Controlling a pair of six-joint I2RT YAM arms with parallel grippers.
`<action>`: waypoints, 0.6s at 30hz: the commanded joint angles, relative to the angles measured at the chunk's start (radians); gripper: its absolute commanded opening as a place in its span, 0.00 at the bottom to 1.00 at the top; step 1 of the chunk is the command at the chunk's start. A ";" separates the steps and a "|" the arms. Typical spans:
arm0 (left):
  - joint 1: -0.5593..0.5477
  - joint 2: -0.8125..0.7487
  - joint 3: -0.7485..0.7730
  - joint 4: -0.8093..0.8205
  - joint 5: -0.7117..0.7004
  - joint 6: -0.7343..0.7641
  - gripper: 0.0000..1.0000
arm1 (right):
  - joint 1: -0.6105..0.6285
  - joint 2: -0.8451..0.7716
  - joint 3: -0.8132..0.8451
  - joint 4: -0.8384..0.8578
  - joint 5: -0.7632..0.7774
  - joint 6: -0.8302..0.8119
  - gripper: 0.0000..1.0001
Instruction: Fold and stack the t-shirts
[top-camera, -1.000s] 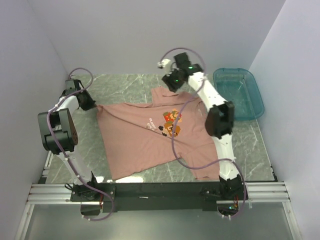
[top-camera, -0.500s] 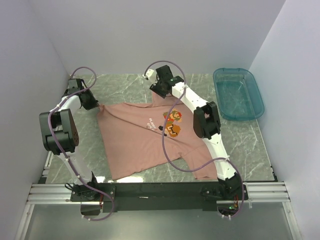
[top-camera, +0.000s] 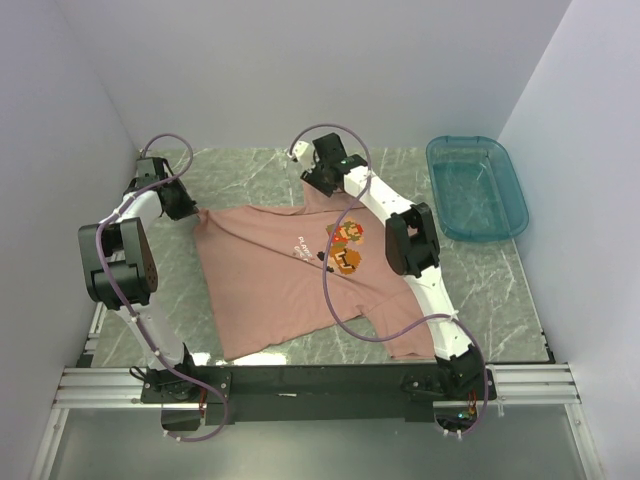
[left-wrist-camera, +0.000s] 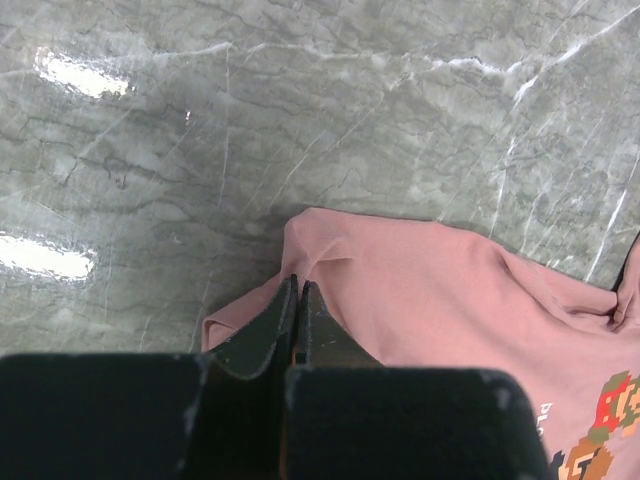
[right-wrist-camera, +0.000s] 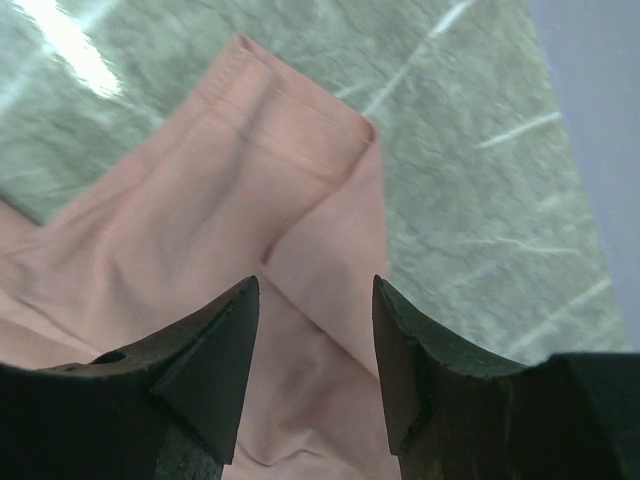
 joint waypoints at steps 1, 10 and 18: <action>-0.001 -0.043 0.012 0.007 0.025 0.017 0.00 | -0.010 -0.030 0.029 0.032 -0.093 0.074 0.56; -0.001 -0.049 0.014 0.005 0.028 0.015 0.00 | -0.027 0.007 0.120 -0.009 -0.187 0.173 0.48; 0.001 -0.046 0.018 -0.001 0.028 0.020 0.00 | -0.134 -0.071 0.071 -0.027 -0.219 0.230 0.47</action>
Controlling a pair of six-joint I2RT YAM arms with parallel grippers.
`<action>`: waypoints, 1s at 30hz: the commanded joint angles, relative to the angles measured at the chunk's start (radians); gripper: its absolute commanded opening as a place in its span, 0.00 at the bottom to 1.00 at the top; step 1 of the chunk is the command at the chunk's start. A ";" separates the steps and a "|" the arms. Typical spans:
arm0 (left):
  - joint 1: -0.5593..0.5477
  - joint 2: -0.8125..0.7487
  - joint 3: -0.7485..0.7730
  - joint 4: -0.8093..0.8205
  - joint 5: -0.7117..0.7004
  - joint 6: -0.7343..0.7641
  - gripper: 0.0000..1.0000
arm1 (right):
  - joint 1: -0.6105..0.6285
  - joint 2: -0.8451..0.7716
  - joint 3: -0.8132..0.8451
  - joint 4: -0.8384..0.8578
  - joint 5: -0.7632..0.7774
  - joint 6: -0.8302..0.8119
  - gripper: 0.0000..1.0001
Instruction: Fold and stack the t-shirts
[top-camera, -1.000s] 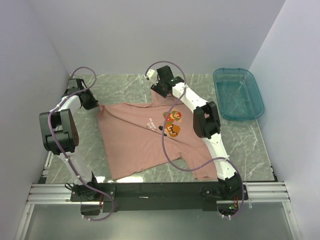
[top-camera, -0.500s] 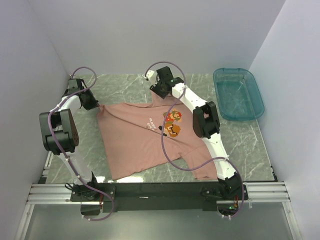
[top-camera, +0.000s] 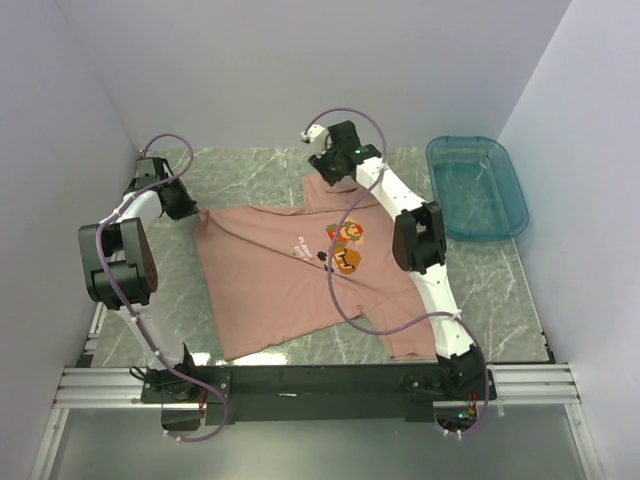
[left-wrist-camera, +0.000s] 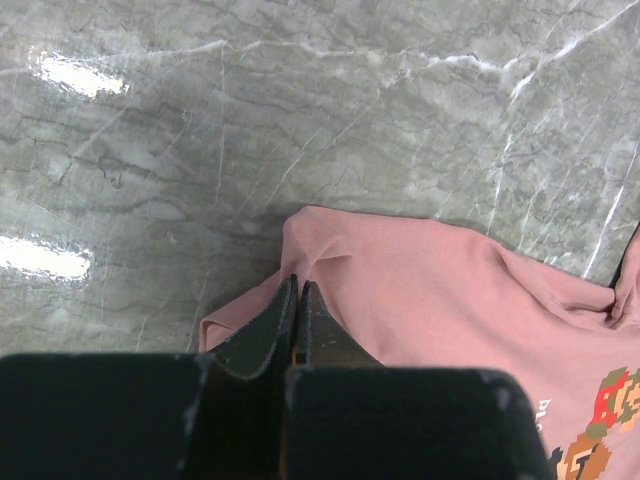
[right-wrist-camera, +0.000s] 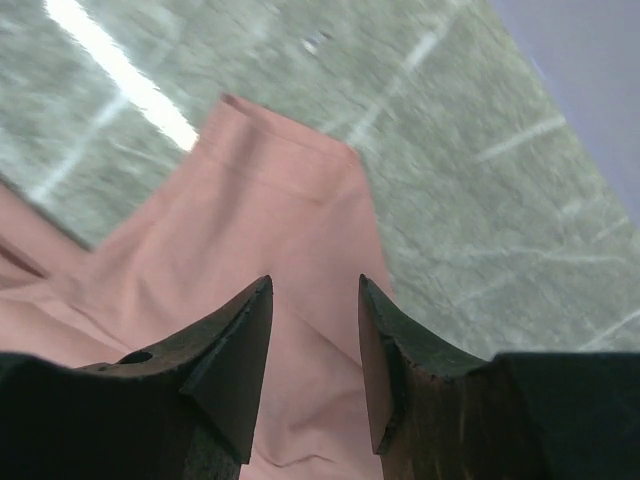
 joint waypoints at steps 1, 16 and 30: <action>-0.001 -0.046 0.018 0.000 0.022 0.017 0.00 | -0.098 -0.081 -0.024 -0.014 -0.039 0.054 0.47; -0.001 -0.060 0.012 0.006 0.058 0.014 0.00 | -0.236 -0.113 -0.213 -0.278 -0.225 0.077 0.47; -0.001 -0.078 0.013 0.014 0.105 0.001 0.00 | -0.296 -0.505 -0.820 -0.181 -0.145 0.007 0.09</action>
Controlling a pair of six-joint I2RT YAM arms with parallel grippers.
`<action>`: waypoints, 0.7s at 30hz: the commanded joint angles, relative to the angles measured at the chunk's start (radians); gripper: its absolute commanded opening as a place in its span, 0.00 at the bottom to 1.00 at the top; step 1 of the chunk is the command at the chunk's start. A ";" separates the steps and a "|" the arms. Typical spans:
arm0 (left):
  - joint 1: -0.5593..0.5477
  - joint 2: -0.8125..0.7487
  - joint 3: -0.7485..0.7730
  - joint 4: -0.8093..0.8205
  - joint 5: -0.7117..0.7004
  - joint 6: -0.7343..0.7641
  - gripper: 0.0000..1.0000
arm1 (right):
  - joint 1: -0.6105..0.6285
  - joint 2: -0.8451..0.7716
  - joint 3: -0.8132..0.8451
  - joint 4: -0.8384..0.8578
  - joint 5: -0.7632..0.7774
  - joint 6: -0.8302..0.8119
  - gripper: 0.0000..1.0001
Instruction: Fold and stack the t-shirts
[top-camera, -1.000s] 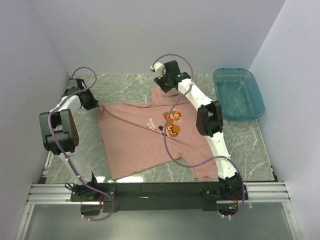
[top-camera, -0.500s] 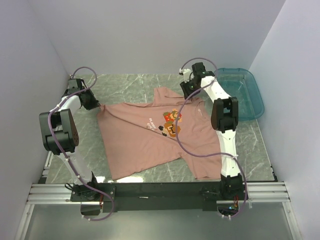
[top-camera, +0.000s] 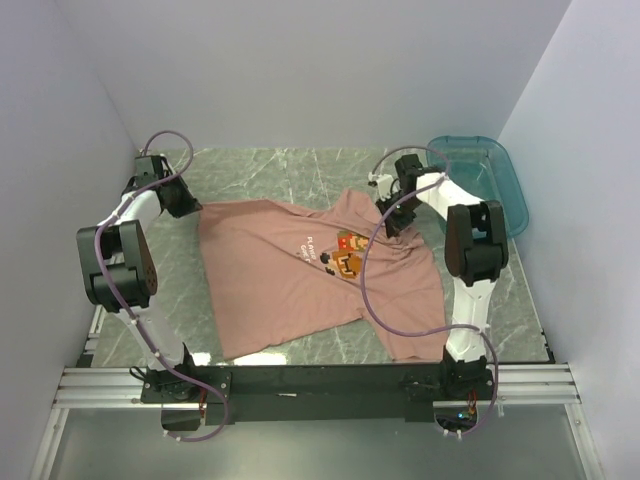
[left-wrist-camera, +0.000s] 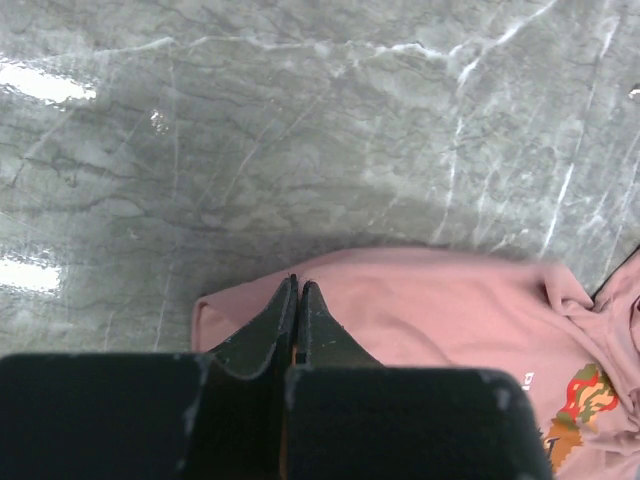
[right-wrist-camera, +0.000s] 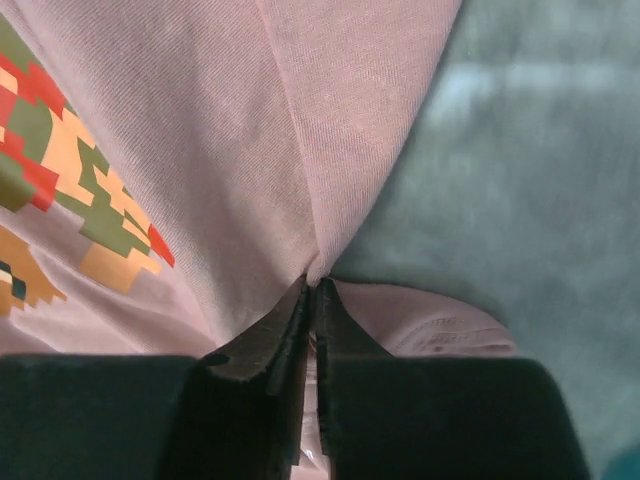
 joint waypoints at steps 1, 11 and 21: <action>-0.001 -0.059 0.017 0.015 0.041 0.003 0.00 | -0.017 -0.116 -0.031 0.021 0.051 -0.023 0.12; -0.002 -0.066 0.012 0.015 0.041 0.005 0.00 | 0.025 0.027 0.386 -0.054 -0.018 0.069 0.39; -0.001 -0.056 0.018 0.012 0.046 0.006 0.00 | 0.140 0.202 0.507 -0.033 0.058 0.117 0.43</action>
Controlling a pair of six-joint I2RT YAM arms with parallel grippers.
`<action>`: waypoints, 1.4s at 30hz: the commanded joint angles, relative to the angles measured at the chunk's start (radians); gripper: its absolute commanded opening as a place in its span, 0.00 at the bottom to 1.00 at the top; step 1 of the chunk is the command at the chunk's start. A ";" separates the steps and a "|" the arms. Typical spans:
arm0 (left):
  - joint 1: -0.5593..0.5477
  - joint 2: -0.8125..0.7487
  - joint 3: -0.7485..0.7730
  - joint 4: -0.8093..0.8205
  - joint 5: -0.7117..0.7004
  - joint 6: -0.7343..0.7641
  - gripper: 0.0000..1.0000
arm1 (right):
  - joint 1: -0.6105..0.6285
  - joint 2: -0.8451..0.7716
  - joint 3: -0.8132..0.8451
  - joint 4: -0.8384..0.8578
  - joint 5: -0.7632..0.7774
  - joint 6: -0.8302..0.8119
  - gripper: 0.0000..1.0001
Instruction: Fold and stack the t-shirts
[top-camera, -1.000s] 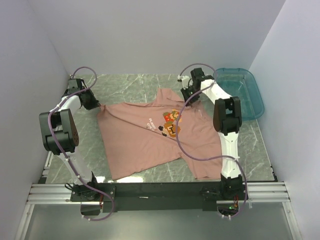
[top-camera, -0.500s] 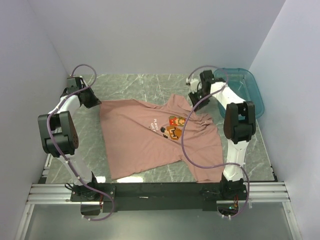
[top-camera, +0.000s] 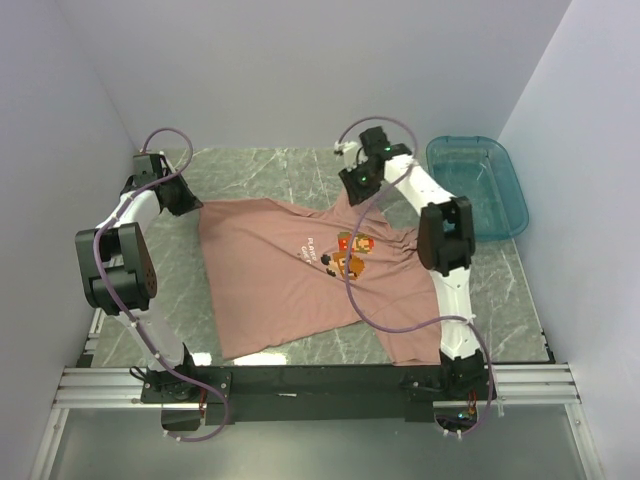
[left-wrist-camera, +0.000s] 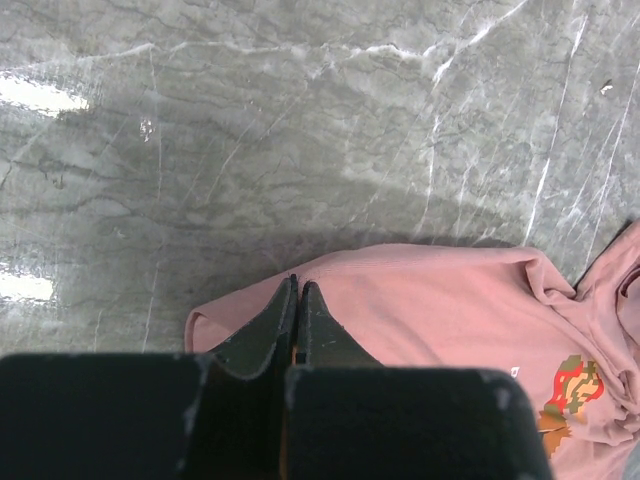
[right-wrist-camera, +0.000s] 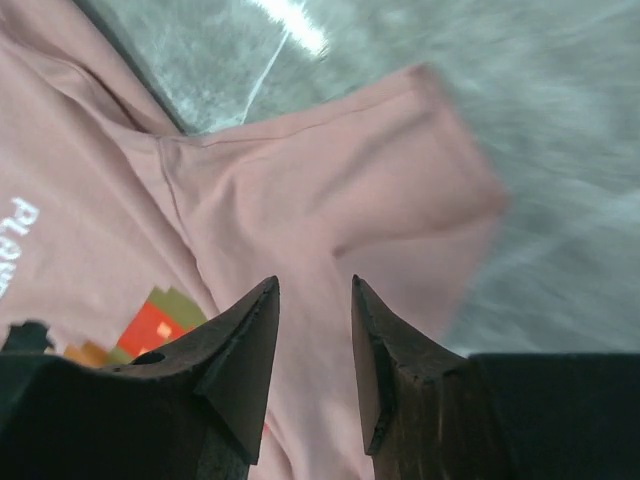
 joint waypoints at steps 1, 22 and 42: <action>-0.002 -0.028 0.018 0.012 0.021 0.007 0.00 | 0.017 0.046 0.056 -0.013 0.073 0.036 0.43; -0.001 -0.022 0.018 0.013 0.035 0.004 0.00 | 0.037 0.109 0.048 0.009 0.147 0.029 0.44; -0.001 -0.025 0.019 0.015 0.044 0.002 0.00 | 0.034 0.080 0.091 -0.014 0.203 0.025 0.27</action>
